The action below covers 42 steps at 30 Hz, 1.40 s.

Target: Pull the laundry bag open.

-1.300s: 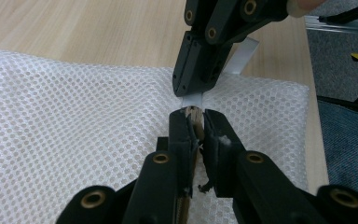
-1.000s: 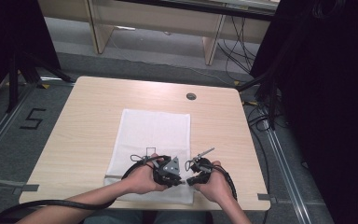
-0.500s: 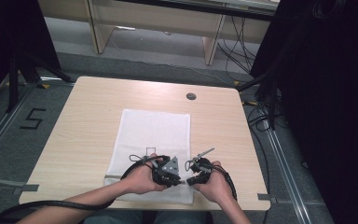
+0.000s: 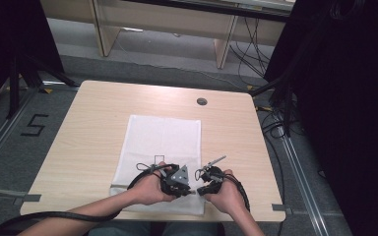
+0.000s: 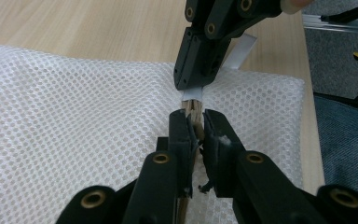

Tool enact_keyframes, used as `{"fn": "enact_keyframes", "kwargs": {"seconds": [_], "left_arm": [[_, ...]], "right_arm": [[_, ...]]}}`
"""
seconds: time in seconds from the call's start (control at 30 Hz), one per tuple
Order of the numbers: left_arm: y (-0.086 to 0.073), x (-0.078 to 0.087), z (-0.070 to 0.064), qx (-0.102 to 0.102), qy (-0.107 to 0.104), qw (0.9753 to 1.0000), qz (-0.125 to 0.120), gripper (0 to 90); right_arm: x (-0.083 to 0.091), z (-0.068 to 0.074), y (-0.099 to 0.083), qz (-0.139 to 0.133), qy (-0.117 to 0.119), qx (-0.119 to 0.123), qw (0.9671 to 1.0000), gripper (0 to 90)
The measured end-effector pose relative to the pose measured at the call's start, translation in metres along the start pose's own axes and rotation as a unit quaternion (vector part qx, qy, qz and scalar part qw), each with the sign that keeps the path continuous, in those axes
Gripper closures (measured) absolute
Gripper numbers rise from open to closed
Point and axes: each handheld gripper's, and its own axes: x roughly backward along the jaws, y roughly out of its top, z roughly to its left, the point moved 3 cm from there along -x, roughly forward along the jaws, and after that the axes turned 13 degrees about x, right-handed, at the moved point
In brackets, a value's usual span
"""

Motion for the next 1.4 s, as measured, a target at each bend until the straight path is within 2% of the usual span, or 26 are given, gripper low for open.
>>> {"fn": "enact_keyframes", "kwargs": {"seconds": [0.03,0.1,0.27,0.37,0.43,0.63,0.67,0.8,0.97,1.0,1.27,1.3,1.4], "left_arm": [[0.000,0.001,0.001,-0.005,0.002,1.0000,-0.001,81.7],[-0.001,0.002,0.001,0.001,-0.001,1.0000,-0.001,81.7],[-0.001,0.002,0.000,0.001,0.002,1.0000,-0.002,81.6],[-0.001,0.004,0.002,-0.007,0.004,1.0000,-0.002,81.7],[-0.003,0.005,0.002,0.003,0.003,1.0000,-0.003,81.6],[-0.003,0.007,0.002,-0.005,0.005,1.0000,-0.005,81.6],[-0.004,0.007,0.001,0.004,0.003,1.0000,-0.006,81.7],[-0.004,0.008,0.002,-0.003,0.004,1.0000,-0.005,81.7],[-0.004,0.008,0.002,0.000,0.003,1.0000,-0.004,81.7],[-0.004,0.008,0.002,-0.007,0.003,1.0000,-0.004,81.7],[-0.005,0.011,0.002,-0.001,0.003,1.0000,-0.002,81.7],[-0.004,0.011,0.003,-0.011,0.007,0.9999,-0.003,81.7],[-0.004,0.012,0.003,-0.008,0.005,0.9999,-0.003,81.7]], "right_arm": [[0.000,0.000,0.000,-0.001,0.001,0.001,1.0000,90.0],[0.000,0.000,0.000,-0.001,0.001,0.001,1.0000,90.0],[0.000,0.000,0.000,0.000,0.001,-0.001,1.0000,90.0],[0.000,0.000,0.000,0.001,0.002,-0.001,1.0000,90.0],[0.000,0.000,0.000,0.003,0.002,-0.006,1.0000,90.0],[0.000,0.000,0.000,0.003,-0.001,-0.006,1.0000,90.0],[0.000,0.000,0.000,0.003,-0.001,-0.007,1.0000,90.0],[0.000,0.000,0.000,0.003,0.000,-0.006,1.0000,90.0],[0.000,0.000,0.000,0.003,0.000,-0.006,1.0000,90.0],[0.000,0.000,0.000,0.003,0.000,-0.006,1.0000,90.0],[0.000,0.000,0.000,0.003,0.000,-0.006,1.0000,90.0],[0.000,0.000,0.000,0.003,-0.001,-0.006,1.0000,90.0],[0.000,0.000,0.000,0.003,-0.001,-0.006,1.0000,90.0]]}}
